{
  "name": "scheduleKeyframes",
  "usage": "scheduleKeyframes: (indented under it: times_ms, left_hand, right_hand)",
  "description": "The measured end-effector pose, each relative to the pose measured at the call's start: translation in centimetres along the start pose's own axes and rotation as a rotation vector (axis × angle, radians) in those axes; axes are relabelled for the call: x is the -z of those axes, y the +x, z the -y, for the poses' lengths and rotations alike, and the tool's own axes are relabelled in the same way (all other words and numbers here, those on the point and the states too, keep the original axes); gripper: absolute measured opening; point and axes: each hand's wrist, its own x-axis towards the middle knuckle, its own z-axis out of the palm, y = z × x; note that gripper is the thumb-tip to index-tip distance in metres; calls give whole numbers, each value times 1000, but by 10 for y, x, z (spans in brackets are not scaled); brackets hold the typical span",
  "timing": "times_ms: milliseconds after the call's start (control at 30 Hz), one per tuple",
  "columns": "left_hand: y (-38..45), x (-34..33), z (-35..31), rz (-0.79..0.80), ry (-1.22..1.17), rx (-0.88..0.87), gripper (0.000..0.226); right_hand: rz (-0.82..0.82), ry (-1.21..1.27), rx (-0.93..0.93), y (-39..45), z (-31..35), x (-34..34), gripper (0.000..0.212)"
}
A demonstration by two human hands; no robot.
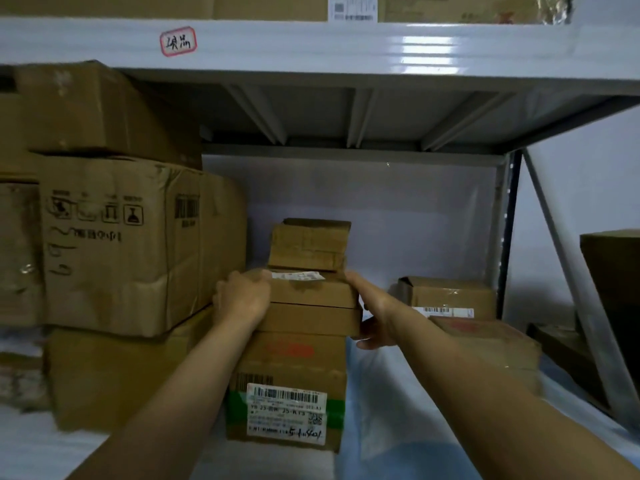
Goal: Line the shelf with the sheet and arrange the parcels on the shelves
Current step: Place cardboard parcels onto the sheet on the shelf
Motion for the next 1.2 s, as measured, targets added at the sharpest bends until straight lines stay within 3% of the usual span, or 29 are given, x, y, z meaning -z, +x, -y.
scheduleKeyframes:
  times_ms: [367, 567, 967, 1100, 1200]
  left_hand:
    - [-13, -3, -1, -115, -178, -48, 55]
    - [-34, -8, -4, 176, -488, 31, 51]
    - [-52, 7, -5, 254, -517, 1, 52]
    - [-53, 8, -5, 221, -557, -4, 56]
    - [-49, 10, -12, 89, -472, -75, 43]
  right_hand:
    - [-38, 181, 49, -23, -9, 27, 31]
    - [-38, 228, 18, -39, -19, 44, 31]
    - [-84, 199, 49, -60, -21, 52, 34]
    - [-99, 187, 39, -67, -23, 60, 38]
    - [-107, 181, 44, -70, -24, 67, 41]
